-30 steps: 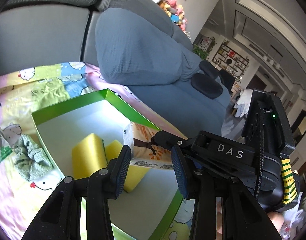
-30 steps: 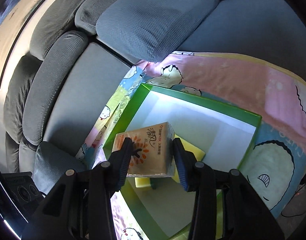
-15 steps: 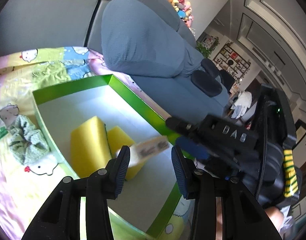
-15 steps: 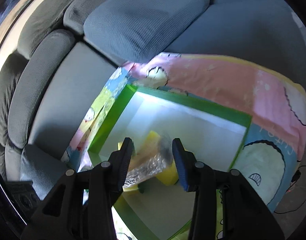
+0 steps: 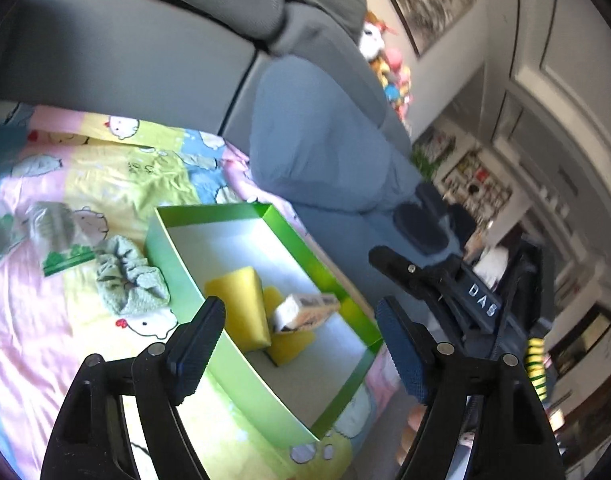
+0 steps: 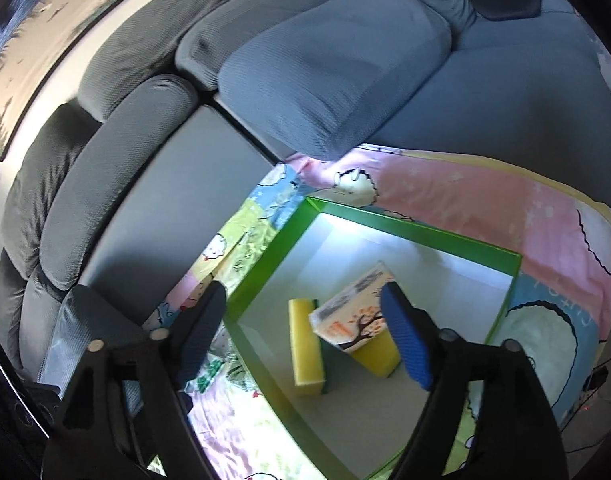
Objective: Organize objects
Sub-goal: 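Lower the tissue pack into the box beside the sponges and open the right tool, then move the right tool back over the sheet to the grey-green towel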
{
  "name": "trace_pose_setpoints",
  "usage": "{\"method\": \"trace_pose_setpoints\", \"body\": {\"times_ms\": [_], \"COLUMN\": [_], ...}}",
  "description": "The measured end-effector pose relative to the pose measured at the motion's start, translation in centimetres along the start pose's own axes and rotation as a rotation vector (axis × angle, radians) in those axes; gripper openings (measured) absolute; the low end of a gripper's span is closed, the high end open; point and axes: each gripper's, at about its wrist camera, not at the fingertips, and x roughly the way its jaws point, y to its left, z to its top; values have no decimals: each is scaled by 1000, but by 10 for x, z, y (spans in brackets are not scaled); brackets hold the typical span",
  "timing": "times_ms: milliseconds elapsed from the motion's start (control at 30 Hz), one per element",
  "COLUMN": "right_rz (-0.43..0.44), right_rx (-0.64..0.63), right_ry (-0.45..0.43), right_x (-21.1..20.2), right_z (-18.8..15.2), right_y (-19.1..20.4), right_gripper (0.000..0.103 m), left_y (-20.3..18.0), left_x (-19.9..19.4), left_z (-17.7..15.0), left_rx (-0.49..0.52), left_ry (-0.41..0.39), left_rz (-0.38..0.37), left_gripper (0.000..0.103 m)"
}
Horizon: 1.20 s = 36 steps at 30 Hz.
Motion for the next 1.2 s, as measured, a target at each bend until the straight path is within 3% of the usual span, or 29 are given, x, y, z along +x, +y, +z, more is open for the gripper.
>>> {"method": "trace_pose_setpoints", "body": {"times_ms": [133,333,433,567,700,833,1000,1133,1200], "right_rz": [37,65,77,83,102,188,182,271,272], "right_rx": [-14,-35,-79,-165,-227,-257,-312,-283,-293], "right_ry": [-19,-8,10,17,38,111,170,257,270], "right_x": [-6,-2,4,6,10,22,38,50,53], "right_z": [-3,-8,-13,-22,-32,-43,-57,-66,-72], "right_y": [9,21,36,59,78,93,110,119,124], "right_gripper": [86,89,89,89,89,89,90,90,90], "left_y": [11,30,41,65,86,102,120,133,136], "left_x": [-25,-65,-82,-91,-94,-99,-108,-110,-110], "left_z": [3,-5,-11,-14,-12,-13,-16,-18,-18], "left_rx": [-43,-68,-78,-134,-200,-209,-242,-276,-279], "left_ry": [-60,-143,-216,-275,-315,-292,-297,-270,-259], "left_rz": [34,117,210,214,306,364,426,440,459], "left_gripper": [88,88,88,88,88,88,88,88,88]}}
